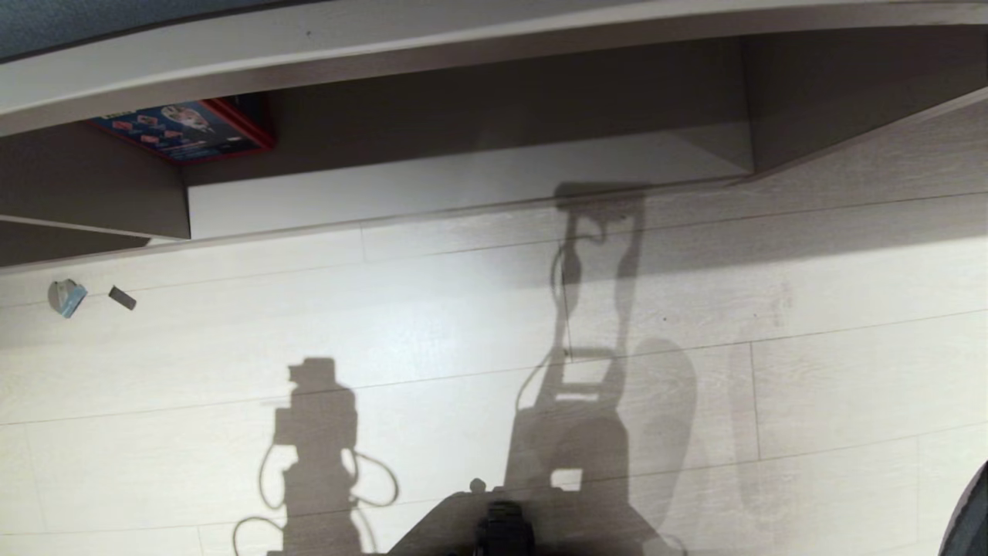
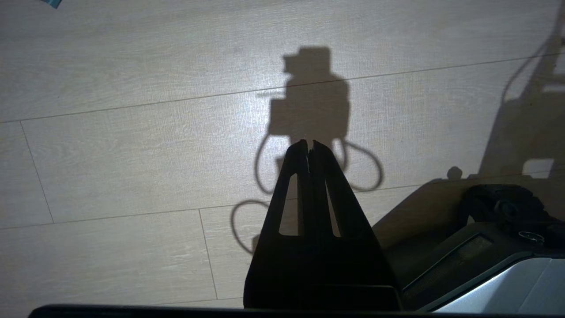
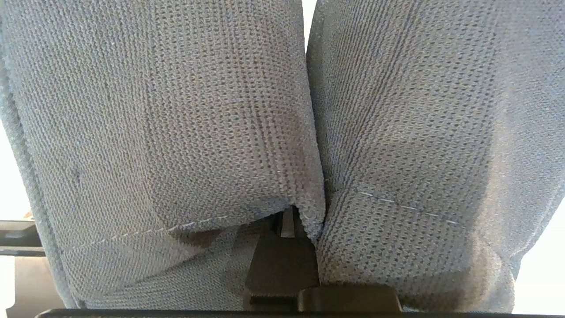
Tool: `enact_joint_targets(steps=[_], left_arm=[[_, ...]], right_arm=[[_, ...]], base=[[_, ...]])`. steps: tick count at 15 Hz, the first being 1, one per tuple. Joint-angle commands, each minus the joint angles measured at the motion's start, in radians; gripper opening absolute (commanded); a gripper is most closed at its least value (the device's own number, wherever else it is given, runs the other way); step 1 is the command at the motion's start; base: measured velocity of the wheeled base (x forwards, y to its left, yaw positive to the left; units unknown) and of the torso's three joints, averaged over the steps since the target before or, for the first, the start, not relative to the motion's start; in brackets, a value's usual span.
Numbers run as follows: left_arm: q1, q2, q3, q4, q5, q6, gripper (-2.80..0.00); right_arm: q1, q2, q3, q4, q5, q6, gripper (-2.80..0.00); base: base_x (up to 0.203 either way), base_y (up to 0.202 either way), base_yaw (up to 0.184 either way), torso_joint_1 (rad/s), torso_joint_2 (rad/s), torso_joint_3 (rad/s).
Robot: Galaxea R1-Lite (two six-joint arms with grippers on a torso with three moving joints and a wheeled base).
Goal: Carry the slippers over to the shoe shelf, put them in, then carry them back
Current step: Place the slippers into the shoe cabinet
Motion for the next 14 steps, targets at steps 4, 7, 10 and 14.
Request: enact_joint_targets(steps=[4,7,10,14], left_arm=[[0.000,0.000,0.000,0.000,0.001,0.000,-2.80],[0.000,0.000,0.000,0.000,-0.001,0.000,-2.80],[0.000,0.000,0.000,0.000,0.001,0.000,-2.80],[0.000,0.000,0.000,0.000,0.001,0.000,-2.80]], right_arm=[[0.000,-0.001,0.000,0.000,0.001,0.001,-2.80],[0.000,-0.001,0.000,0.000,0.001,-0.001,-2.80],[0.000,-0.001,0.000,0.000,0.001,0.001,-2.80],[0.000,-0.001,0.000,0.000,0.001,0.001,-2.80]], base=[[0.000,0.000,0.000,0.003,0.00,-0.123],[0.000,0.000,0.000,0.004,0.00,-0.197],[0.000,0.000,0.000,0.000,0.00,-0.201],[0.000,0.000,0.000,0.002,0.00,-0.142]])
